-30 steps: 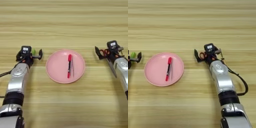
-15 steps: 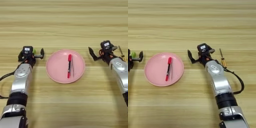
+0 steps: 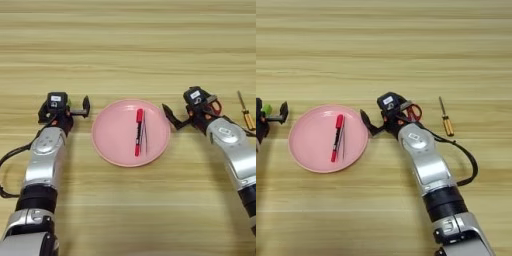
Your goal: Move the objects on the table
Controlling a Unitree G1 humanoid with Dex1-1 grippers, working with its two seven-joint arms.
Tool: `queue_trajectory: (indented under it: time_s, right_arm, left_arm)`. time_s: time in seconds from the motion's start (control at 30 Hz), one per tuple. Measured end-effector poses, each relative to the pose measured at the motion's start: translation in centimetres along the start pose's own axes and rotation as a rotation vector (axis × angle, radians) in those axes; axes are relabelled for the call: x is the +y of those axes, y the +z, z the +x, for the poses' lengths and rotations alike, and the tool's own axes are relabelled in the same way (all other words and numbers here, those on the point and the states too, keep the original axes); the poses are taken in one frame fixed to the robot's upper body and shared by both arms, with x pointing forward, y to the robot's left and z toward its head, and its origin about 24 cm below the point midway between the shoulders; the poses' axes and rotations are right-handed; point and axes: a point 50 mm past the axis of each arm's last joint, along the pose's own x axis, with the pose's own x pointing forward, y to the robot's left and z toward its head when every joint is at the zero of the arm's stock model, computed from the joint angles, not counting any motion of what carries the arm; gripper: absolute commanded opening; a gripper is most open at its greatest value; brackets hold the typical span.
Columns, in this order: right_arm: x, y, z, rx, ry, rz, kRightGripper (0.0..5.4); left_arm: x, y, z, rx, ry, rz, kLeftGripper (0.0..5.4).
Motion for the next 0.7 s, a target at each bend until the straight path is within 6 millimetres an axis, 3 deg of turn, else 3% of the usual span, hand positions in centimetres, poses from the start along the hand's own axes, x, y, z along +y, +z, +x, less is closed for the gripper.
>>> queue_trajectory:
  time_s: [0.7]
  right_arm:
    - [2.3,-0.4,1.0,0.08,0.084,0.003,5.4]
  left_arm:
    - [-0.1,0.4,0.0,-0.037,0.019,0.002,5.38]
